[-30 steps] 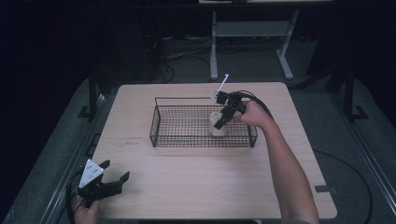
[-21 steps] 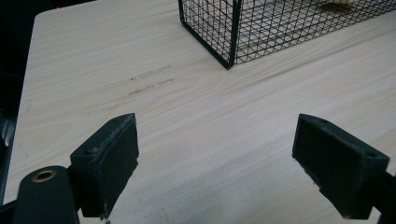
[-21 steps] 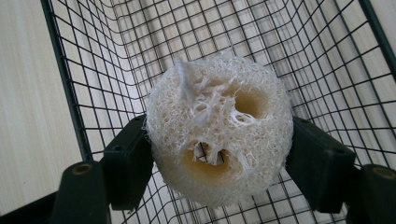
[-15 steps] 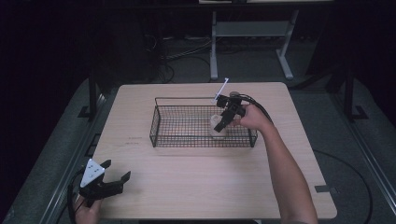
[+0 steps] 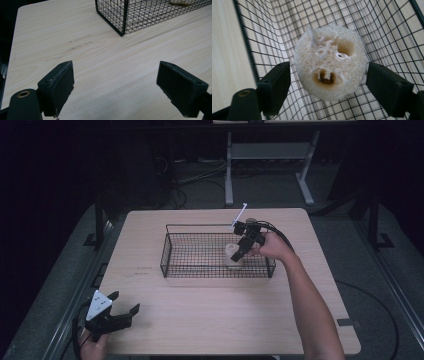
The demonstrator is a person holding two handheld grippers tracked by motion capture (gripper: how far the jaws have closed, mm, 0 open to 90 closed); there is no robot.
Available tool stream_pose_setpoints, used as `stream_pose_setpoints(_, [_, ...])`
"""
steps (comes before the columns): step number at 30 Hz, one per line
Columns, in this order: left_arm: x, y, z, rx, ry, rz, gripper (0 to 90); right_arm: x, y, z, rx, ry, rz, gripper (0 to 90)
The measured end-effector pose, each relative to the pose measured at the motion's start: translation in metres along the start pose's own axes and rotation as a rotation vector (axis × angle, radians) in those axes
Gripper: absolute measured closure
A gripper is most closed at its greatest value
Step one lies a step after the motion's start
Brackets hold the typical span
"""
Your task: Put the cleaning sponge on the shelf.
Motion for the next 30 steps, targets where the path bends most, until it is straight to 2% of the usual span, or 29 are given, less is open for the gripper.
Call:
stream_pose_setpoints(13, [-0.002, -0.001, 0.0, 0.0, 0.006, -0.005, 13.7, 0.017, -0.006, 0.027, -0.059, 0.019, 0.045, 18.9])
stream_pose_setpoints(20, [-0.002, -0.001, 0.0, 0.0, 0.005, -0.004, 13.7, 0.023, -0.005, 0.036, -0.069, 0.024, 0.051, 18.8])
stream_pose_setpoints(30, [-0.003, -0.001, -0.001, -0.002, 0.008, -0.003, 13.7, 0.038, -0.006, 0.05, -0.08, 0.011, 0.08, 18.8])
Point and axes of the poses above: each handheld gripper's, and its own axes: z roughly backward along the jaws, y roughly out of its underside, x roughly to its left, the point moved 1 cm from there along -z, roughly forward along the jaws, and after that the axes turned 7 degrees about -x, right-handed, at the moved point
